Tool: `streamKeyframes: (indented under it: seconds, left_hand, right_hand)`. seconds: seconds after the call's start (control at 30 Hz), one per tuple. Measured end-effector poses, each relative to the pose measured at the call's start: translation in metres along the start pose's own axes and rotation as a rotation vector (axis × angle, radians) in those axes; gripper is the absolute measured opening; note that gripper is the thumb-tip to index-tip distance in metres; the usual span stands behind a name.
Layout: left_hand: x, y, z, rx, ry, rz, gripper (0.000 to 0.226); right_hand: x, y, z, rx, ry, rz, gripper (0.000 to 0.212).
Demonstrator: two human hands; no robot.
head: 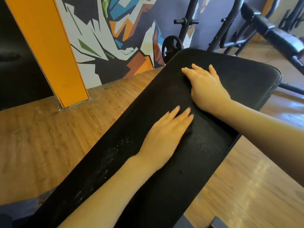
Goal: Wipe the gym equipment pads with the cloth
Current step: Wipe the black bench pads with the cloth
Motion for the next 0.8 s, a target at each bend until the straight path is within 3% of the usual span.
streamKeyframes:
  seconds: [0.1,0.33,0.57,0.8]
  left_hand:
    - [0.002,-0.011,0.007,0.029,-0.002,0.017,0.051]
    - [0.019,0.105,-0.020,-0.203,-0.035,-0.102,0.047]
    - [-0.005,-0.006,0.032,-0.171,0.039,-0.017,0.042]
    - [0.014,0.093,-0.011,-0.317,-0.017,-0.097,0.051]
  right_hand:
    - [0.005,0.001,-0.001,-0.001,-0.013,0.001,0.060]
    - [0.002,0.002,-0.003,-0.011,-0.033,0.003,0.059]
    - [0.003,0.000,-0.001,-0.005,-0.013,-0.038,0.057]
    - [0.007,0.004,0.001,0.009,-0.082,-0.001,0.052]
Point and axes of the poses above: each hand's wrist, its own y-axis away from the middle knuckle, its own x-axis out of the back of the hand, z = x × y, the point moved 1 cm from there along -y, towards the middle knuckle, and after that the axes turned 13 degrees about x, right-handed, at the moved point
